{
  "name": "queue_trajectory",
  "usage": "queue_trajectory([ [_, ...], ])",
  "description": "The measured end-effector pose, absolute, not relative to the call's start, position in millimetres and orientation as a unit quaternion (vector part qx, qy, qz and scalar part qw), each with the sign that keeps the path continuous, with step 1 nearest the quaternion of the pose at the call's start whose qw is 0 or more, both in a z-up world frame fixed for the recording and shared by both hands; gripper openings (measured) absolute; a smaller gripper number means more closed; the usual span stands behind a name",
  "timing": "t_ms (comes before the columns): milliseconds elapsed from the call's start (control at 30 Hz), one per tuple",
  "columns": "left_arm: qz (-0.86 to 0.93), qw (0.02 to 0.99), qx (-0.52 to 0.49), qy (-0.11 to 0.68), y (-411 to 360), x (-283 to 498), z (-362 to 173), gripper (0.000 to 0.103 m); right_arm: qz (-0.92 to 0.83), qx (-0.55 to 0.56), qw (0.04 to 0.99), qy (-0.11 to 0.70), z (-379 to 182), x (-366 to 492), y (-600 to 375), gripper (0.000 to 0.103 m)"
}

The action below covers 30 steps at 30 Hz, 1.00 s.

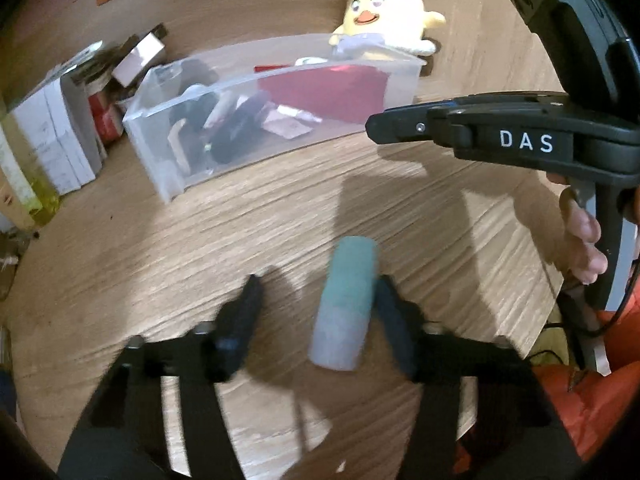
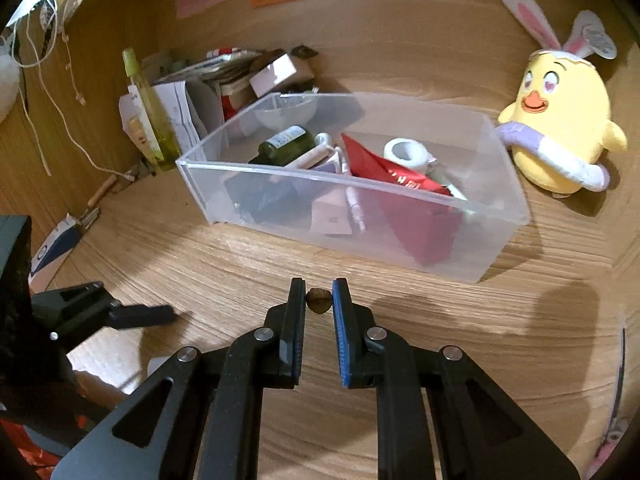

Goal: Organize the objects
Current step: 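Grasp the mint-green bottle with the left tool while the right tool grasps the brown bead, then carry the bottle and bead into the clear box and open both tools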

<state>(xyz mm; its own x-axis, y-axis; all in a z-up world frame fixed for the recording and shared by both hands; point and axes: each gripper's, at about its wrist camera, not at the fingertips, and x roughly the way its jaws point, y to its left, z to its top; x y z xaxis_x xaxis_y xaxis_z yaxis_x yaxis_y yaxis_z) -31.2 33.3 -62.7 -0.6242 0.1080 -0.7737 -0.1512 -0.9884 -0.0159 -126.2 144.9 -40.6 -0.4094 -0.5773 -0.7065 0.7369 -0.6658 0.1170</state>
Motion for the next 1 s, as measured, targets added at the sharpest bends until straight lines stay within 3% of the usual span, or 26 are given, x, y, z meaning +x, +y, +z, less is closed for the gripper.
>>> queue_trajectory([
  [67,0.901,0.071,-0.427,0.025,33.7,-32.7,-61.8,0.026,-0.834,0.371,0.395,0.103,-38.6,-124.6,148.5,0.012],
  [100,0.901,0.070,-0.428,0.024,33.0,-33.6,-61.5,0.024,-0.835,0.370,0.395,0.102,-38.1,-123.9,150.1,0.012],
  [1000,0.940,0.020,-0.335,-0.068,0.8,-66.0,8.9,0.024,-0.860,0.305,0.402,0.073,6.5,-123.8,164.7,0.012],
])
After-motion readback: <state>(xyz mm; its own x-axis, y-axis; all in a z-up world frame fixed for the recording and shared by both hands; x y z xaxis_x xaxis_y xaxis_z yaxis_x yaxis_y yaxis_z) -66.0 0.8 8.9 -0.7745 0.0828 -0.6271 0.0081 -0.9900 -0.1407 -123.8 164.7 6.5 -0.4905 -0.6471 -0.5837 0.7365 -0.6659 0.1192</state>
